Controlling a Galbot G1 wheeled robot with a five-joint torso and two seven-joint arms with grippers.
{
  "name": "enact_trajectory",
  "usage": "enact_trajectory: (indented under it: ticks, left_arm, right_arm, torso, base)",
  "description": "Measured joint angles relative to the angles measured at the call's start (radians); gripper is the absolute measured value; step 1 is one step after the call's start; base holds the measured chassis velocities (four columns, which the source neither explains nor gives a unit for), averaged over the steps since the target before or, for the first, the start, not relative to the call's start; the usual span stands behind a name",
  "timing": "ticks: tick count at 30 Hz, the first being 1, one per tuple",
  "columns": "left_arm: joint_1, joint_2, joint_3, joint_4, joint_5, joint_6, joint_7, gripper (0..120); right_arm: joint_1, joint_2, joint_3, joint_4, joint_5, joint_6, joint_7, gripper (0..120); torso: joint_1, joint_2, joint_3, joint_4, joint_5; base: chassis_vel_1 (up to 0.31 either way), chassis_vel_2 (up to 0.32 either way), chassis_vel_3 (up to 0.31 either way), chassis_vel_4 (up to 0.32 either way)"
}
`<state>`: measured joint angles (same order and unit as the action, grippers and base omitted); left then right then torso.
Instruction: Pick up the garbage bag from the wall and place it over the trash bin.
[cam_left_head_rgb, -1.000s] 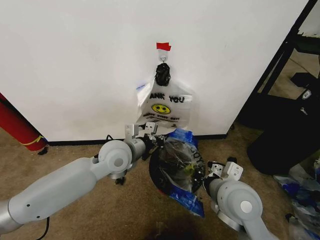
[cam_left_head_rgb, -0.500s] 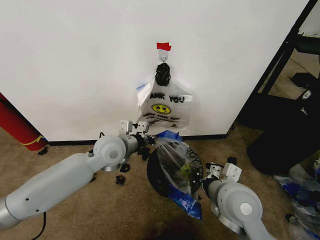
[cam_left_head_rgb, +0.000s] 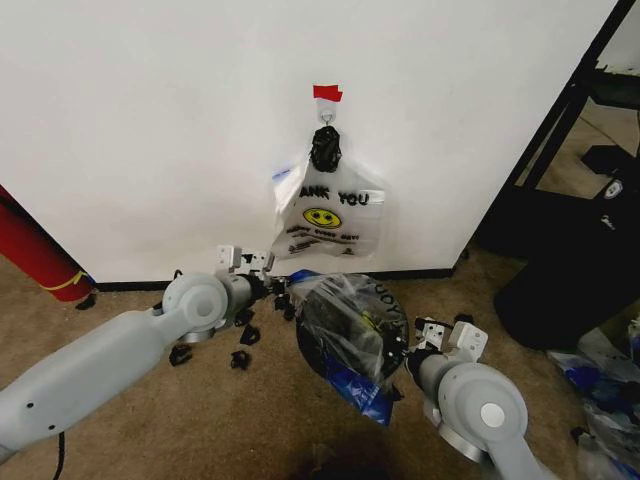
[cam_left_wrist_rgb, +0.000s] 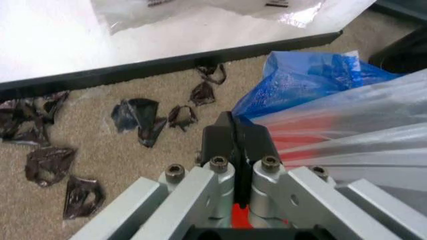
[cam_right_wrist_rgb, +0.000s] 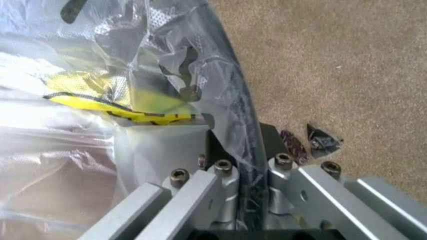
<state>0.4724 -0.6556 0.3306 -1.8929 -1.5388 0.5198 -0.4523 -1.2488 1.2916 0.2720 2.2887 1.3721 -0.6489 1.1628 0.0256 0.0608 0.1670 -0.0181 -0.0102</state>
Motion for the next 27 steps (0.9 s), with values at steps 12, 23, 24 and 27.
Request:
enact_trajectory:
  ticks: [12, 23, 24, 27]
  left_arm:
    - [0.095, 0.006, -0.142, -0.030, -0.011, 0.023, 0.000, 8]
    - [0.201, 0.042, -0.318, -0.130, -0.075, 0.048, -0.038, 46]
    - [0.231, 0.046, -0.342, -0.150, -0.071, 0.042, -0.045, 49]
    - [0.321, 0.041, -0.416, -0.230, -0.049, 0.000, -0.087, 61]
  right_arm:
    - [0.006, 0.007, 0.003, -0.009, -0.001, 0.007, 0.007, 0]
    - [0.029, 0.038, 0.006, -0.069, -0.034, 0.034, -0.010, 0]
    - [0.033, 0.042, 0.007, -0.074, -0.039, 0.039, -0.014, 0]
    - [0.042, 0.055, 0.010, -0.088, -0.050, 0.055, -0.022, 0]
  torso:
    - [0.000, 0.000, 0.000, -0.0001, 0.0000]
    - [0.000, 0.000, 0.000, 0.0000, 0.0000]
    - [0.000, 0.000, 0.000, -0.0001, 0.0001]
    - [0.000, 0.000, 0.000, 0.0000, -0.0001]
  base:
    - [0.000, 0.000, 0.000, 0.000]
    - [0.000, 0.000, 0.000, 0.000]
    - [0.000, 0.000, 0.000, 0.000]
    - [0.000, 0.000, 0.000, 0.000]
